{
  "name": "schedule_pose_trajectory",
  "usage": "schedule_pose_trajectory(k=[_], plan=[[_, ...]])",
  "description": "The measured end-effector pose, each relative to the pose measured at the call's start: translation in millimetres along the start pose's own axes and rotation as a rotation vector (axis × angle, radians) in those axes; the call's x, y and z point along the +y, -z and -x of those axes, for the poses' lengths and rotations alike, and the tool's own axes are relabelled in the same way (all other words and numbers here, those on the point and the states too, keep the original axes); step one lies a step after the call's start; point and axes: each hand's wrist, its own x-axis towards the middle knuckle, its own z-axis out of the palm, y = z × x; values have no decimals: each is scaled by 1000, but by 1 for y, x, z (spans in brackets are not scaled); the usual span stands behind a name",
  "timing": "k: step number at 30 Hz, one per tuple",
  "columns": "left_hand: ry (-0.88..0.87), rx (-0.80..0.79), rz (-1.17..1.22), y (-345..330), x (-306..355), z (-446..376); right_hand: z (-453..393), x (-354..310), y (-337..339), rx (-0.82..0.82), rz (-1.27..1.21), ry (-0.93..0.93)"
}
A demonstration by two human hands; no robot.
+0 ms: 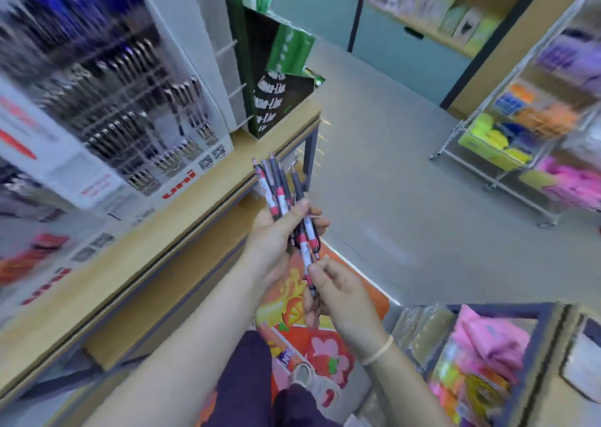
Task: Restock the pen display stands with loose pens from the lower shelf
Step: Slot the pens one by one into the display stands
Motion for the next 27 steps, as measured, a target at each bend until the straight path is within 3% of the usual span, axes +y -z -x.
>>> schedule_pose_trajectory(k=[6,10,15,21,27], plan=[[-197,232,227,62,70,70,35,-35,-47,-217,120,51],[-323,405,305,140,100,111,39,-40,-92,-129,176,161],[-339,517,366,245,102,171,25,-47,-189,-77,148,283],[-274,571,396,362,113,225,20,-51,-316,-136,258,382],[-218,468,357,422,114,242,-2,-41,-390,-152,485,474]])
